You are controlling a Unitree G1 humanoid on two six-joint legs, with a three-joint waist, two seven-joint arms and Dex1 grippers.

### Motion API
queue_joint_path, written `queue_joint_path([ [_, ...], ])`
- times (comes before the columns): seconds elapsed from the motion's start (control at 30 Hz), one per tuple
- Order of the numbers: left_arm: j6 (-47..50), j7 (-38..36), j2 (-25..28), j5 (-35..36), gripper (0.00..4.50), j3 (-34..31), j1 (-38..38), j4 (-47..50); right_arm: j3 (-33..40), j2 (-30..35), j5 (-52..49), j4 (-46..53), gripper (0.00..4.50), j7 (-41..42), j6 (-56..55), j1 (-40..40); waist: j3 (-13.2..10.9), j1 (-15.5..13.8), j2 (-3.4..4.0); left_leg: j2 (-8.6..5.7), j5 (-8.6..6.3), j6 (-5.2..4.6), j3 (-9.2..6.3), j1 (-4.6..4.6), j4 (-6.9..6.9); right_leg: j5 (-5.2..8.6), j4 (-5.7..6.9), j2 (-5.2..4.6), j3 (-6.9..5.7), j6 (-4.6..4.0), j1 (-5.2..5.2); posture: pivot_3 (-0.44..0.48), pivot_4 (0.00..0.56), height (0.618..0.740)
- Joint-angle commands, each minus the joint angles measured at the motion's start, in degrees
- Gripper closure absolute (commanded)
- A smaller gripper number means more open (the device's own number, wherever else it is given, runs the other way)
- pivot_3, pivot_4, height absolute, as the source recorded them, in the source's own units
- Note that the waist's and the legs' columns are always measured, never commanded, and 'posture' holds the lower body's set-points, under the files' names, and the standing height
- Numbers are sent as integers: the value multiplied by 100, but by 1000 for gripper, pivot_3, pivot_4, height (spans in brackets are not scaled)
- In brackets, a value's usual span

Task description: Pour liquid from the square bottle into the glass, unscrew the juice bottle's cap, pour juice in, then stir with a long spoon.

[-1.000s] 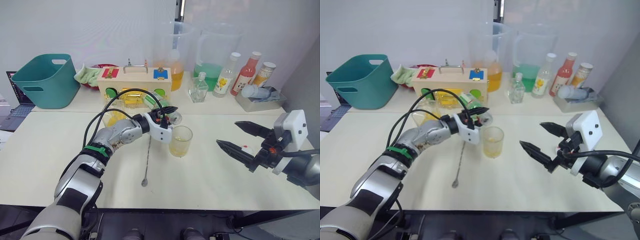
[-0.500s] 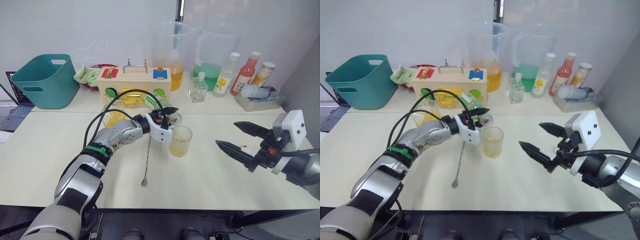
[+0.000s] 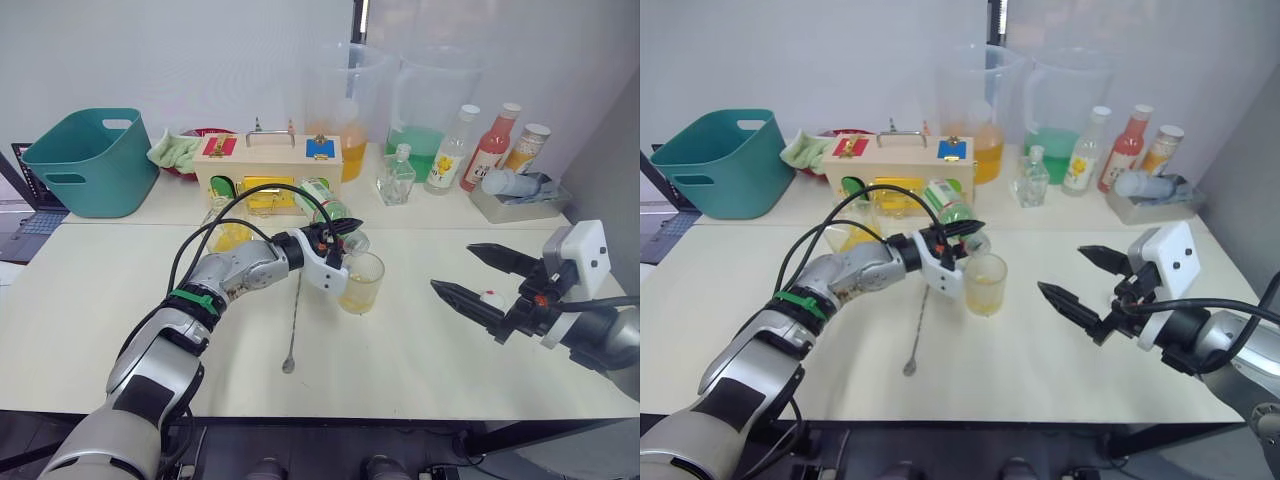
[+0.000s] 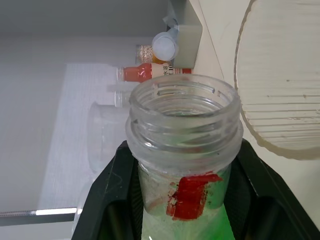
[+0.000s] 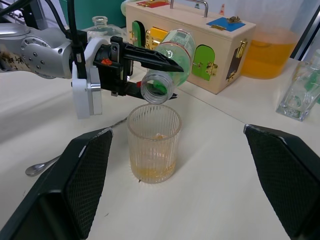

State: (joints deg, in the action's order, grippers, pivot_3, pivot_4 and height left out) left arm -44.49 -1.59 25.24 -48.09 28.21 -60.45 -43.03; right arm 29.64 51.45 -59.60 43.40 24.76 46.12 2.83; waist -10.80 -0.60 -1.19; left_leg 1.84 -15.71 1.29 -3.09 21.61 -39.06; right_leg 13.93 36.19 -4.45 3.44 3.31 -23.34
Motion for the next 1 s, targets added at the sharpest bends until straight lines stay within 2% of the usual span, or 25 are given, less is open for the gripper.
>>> queue_joint_path([
  [0.03,39,223,63,-26,2969,-73,-261,307,59,16,2,97,37,-21,-144,70,0,-2,0,0,0,0,0,0,0,0,0,0,0,0,0,0,150,740],
  [1.0,147,430,137,-298,2969,44,-292,427,-50,20,-33,83,37,-59,-121,167,0,-3,0,0,0,0,0,0,-1,0,3,-1,0,0,0,0,150,740],
])
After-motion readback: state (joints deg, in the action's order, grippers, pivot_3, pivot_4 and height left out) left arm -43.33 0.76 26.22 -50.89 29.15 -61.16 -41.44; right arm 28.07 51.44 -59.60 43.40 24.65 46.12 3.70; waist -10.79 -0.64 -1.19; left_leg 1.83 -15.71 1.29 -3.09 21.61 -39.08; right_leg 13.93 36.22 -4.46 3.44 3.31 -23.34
